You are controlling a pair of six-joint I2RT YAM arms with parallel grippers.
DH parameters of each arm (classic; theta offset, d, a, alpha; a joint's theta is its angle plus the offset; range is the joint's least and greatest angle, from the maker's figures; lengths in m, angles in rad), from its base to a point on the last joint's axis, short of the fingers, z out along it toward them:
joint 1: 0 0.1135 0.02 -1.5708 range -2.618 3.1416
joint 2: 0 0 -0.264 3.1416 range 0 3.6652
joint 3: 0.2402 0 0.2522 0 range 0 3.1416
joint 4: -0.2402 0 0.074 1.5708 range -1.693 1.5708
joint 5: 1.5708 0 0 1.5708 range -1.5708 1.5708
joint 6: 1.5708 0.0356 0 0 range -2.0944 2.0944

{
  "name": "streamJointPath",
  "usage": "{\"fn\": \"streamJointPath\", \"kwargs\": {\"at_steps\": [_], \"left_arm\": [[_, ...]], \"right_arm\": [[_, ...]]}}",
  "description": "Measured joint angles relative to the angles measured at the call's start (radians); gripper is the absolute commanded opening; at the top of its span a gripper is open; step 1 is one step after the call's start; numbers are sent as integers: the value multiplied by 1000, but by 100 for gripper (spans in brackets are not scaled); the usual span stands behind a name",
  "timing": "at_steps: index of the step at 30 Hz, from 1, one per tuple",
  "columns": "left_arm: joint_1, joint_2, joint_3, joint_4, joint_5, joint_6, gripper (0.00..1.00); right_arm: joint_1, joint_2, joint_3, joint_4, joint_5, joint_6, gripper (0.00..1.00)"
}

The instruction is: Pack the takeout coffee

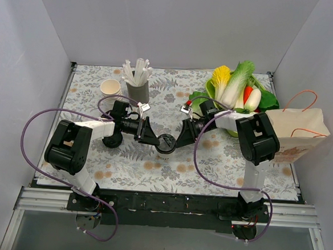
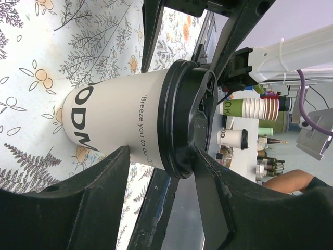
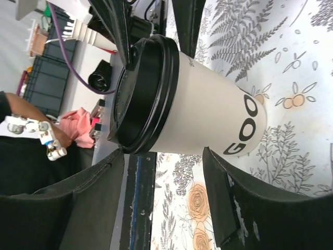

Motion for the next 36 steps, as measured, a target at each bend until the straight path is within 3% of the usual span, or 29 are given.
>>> {"fn": "streamJointPath", "kwargs": {"at_steps": [10, 11, 14, 25, 30, 36], "left_arm": [[2, 0, 29, -42, 20, 60, 54], [2, 0, 40, -48, 19, 71, 61], [1, -2, 72, -63, 15, 100, 63], [14, -29, 240, -172, -16, 231, 64], [84, -71, 283, -200, -77, 250, 64], [268, -142, 285, -123, -127, 149, 64]], "right_arm": [[1, 2, 34, -177, 68, -185, 78], [1, -5, 48, -203, 81, -212, 79], [1, -36, 80, -256, 113, -269, 81], [8, -106, 274, -446, 259, -512, 96], [55, -142, 359, -484, 341, -645, 97], [175, -154, 401, -555, 446, -839, 98]]}}
